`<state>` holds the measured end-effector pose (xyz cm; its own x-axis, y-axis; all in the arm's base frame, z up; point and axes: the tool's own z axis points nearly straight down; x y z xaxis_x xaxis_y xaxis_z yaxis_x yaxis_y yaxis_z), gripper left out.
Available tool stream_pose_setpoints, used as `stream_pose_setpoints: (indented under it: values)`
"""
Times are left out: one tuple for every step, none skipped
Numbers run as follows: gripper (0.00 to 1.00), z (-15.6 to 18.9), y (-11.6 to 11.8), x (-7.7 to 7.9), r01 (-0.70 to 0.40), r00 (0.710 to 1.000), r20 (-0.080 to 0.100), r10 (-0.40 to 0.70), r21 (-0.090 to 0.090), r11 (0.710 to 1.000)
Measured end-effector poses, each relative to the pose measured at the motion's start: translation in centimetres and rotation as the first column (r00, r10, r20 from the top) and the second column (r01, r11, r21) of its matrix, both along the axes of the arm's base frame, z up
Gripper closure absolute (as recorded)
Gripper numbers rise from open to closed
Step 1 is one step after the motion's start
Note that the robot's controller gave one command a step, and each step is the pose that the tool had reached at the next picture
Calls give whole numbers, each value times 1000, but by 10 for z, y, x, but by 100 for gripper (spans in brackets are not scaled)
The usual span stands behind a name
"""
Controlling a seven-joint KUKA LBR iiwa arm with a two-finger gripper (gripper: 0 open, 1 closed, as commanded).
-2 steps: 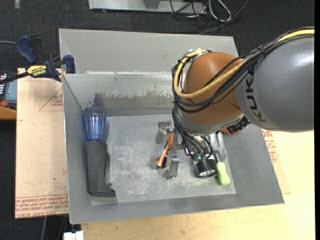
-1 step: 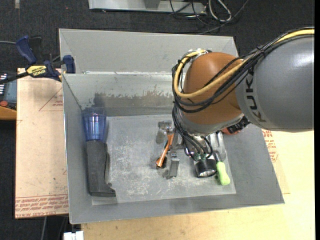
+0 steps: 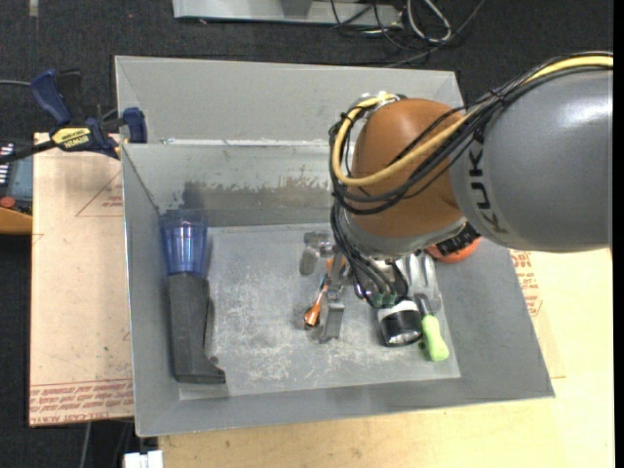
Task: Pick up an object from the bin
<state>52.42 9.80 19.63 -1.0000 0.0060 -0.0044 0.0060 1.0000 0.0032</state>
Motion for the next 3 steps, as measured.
stream_pose_setpoints:
  values:
    - [0, 5, -3, 0, 3, 1000, -11, -3, -1, 1000]
    - [0, 43, -71, 23, -166, 986, -4, 166, -3, 986]
    - [0, -44, -42, 16, -133, 991, -7, 133, 5, 991]
